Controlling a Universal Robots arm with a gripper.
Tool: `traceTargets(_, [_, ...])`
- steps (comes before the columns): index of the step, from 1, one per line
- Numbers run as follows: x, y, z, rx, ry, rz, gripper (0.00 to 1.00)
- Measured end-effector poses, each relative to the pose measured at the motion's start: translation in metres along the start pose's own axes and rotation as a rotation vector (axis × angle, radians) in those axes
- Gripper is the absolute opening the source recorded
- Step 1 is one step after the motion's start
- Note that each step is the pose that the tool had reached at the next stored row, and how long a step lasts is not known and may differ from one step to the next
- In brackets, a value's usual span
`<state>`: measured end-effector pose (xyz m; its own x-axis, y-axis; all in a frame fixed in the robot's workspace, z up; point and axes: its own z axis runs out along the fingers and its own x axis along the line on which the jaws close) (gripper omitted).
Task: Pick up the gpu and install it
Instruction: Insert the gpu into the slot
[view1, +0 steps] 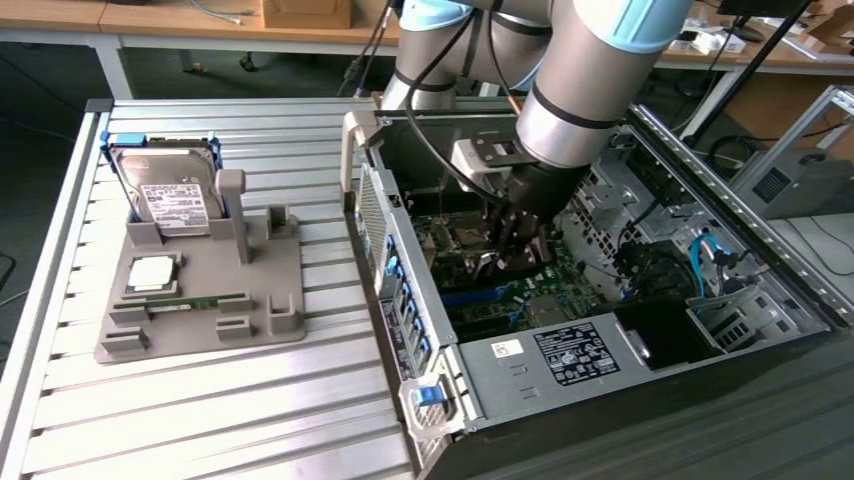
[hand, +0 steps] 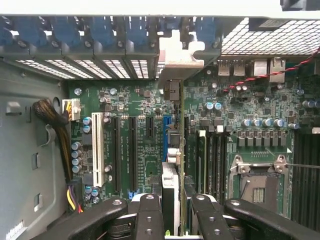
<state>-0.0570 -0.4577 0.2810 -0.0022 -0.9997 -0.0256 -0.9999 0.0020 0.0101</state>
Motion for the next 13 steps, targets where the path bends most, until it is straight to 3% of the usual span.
traceTargets(13, [0.0059,0.0073,0.0031,0.0000,0.0001,0.000,0.27])
